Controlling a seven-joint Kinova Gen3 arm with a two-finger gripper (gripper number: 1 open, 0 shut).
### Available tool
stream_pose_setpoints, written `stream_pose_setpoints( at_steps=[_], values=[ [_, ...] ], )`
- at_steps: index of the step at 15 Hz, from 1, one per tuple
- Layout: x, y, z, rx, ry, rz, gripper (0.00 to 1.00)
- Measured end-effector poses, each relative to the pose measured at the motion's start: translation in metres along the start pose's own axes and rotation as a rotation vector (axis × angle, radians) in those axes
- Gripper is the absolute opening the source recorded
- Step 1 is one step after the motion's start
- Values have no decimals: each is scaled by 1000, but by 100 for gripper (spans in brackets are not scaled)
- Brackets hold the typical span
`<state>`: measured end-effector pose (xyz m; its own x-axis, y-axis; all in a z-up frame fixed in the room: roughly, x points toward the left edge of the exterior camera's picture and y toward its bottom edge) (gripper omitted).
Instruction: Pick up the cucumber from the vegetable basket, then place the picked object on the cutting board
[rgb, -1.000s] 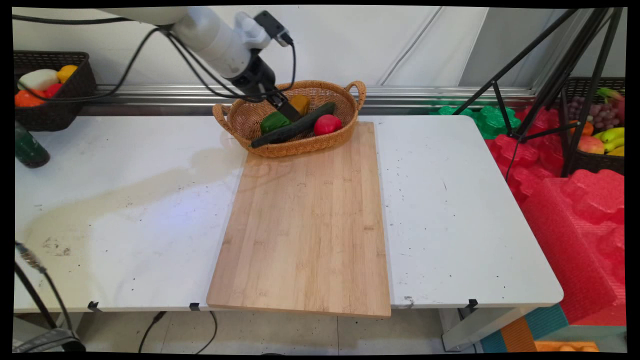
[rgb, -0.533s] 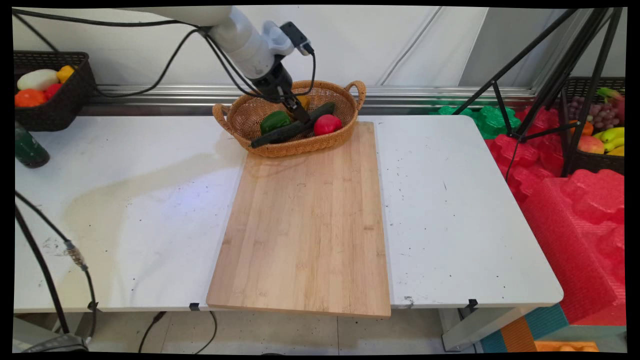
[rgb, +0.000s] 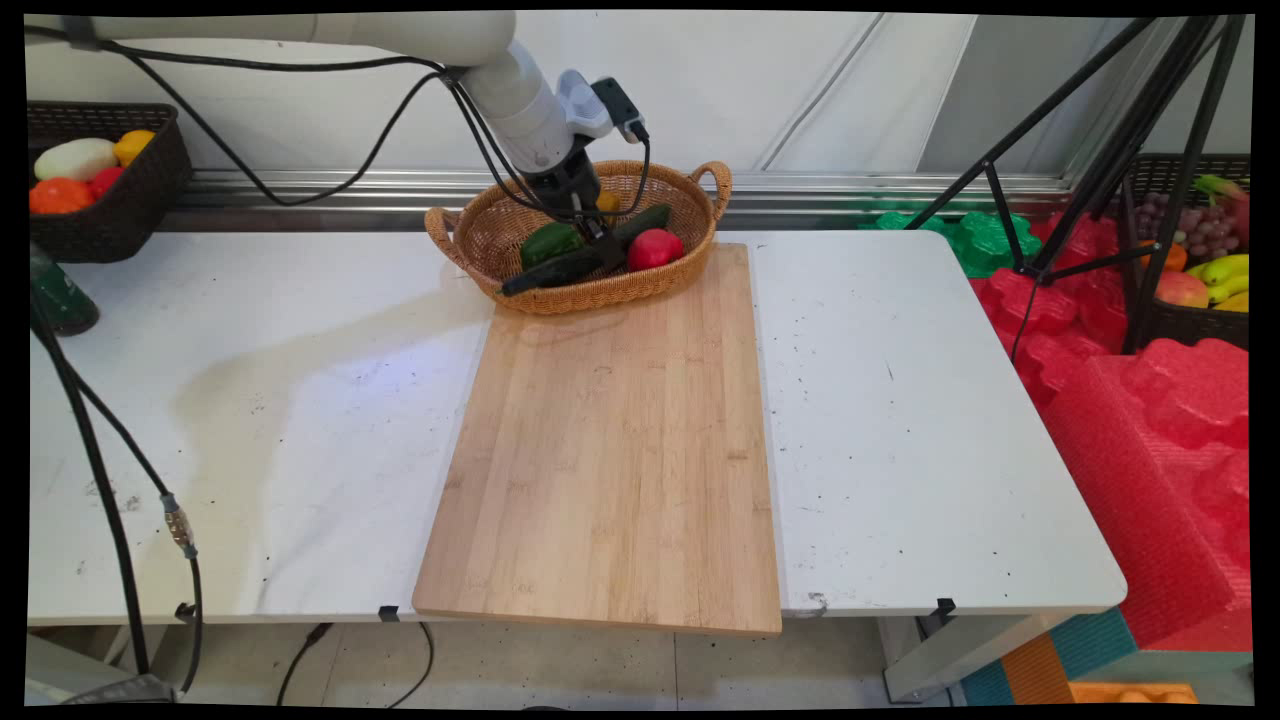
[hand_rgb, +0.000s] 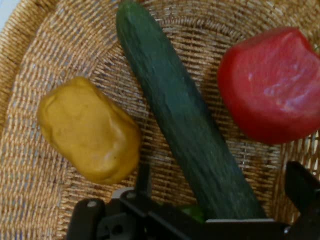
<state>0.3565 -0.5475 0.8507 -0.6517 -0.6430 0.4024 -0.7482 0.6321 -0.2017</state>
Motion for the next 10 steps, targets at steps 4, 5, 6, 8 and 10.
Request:
stream_pose_setpoints(
  at_steps=[4, 5, 6, 8, 10],
  values=[
    [4, 0, 13, -1, -36, 36, 100],
    [5, -1, 15, 1, -40, 40, 0],
    [5, 0, 16, 3, -42, 42, 0],
    [6, 0, 17, 15, -45, 45, 0],
    [5, -1, 15, 35, -44, 41, 0]
  ],
)
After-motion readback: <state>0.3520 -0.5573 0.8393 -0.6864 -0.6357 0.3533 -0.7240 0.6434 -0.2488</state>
